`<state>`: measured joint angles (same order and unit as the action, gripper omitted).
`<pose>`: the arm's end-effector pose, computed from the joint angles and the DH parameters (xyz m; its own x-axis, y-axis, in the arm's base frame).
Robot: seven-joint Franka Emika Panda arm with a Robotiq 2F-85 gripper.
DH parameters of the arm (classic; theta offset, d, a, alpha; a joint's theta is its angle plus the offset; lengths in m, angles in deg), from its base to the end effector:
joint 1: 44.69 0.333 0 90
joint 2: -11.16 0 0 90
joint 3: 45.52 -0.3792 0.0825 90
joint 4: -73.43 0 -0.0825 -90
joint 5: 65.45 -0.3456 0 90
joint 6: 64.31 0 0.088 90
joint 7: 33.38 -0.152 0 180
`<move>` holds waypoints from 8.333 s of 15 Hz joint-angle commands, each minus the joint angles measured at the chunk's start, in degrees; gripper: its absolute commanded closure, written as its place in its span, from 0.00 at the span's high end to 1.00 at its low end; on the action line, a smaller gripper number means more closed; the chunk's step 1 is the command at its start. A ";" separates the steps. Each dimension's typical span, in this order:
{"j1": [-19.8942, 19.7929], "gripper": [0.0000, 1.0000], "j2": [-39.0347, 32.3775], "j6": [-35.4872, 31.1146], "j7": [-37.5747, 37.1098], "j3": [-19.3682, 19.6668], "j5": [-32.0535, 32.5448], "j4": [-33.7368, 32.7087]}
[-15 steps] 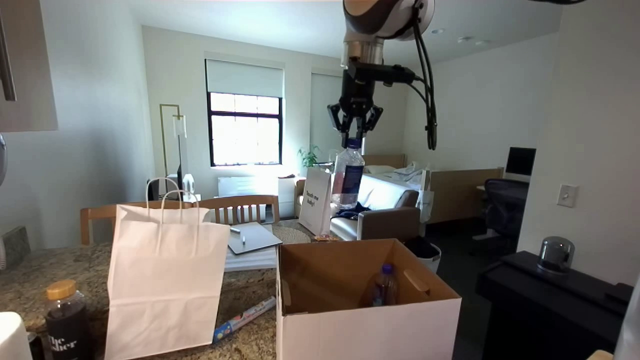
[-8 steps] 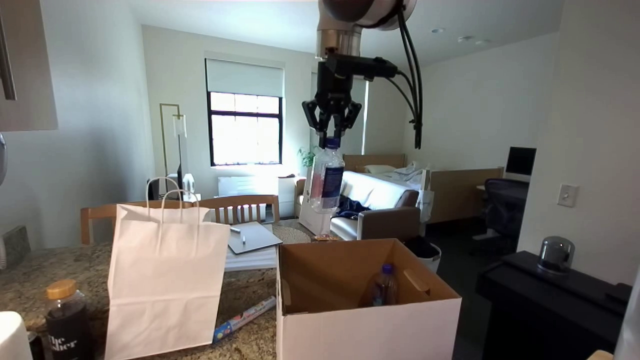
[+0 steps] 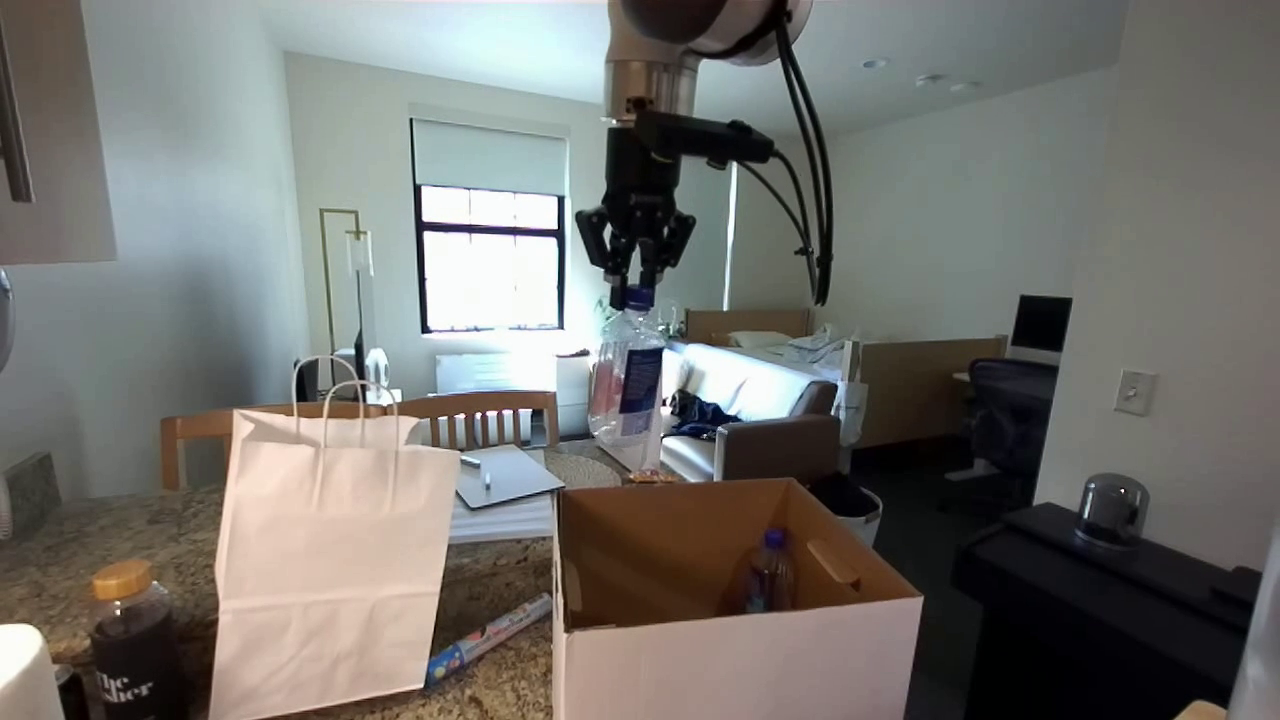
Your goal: Remove the water bottles from the box
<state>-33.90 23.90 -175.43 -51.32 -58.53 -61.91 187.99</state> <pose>0.4239 0.1909 0.5929 0.9760 0.1215 0.1805 0.1129 -0.9920 0.0570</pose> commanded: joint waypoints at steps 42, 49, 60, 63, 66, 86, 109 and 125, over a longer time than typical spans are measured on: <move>32.88 0.13 -49.97 -8.32 22.97 -6.16 11.60 -32.16; 29.50 0.13 -52.09 -12.46 29.17 -8.03 3.47 -30.45; 29.58 0.13 -52.51 -24.88 26.26 -5.28 5.74 -19.72; 29.78 0.13 -52.93 -26.13 26.18 -4.35 6.22 -18.70; 30.08 0.47 -53.39 -24.77 26.11 -3.73 6.71 -18.91; 28.93 1.00 -45.10 3.99 27.39 -3.90 7.53 -27.12; 1.81 1.00 -1.28 -18.83 11.30 2.23 -5.27 13.99; -2.09 1.00 2.81 -19.21 8.61 4.08 -3.32 20.34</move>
<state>-33.99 28.72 -194.74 -41.56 -53.95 -66.47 209.80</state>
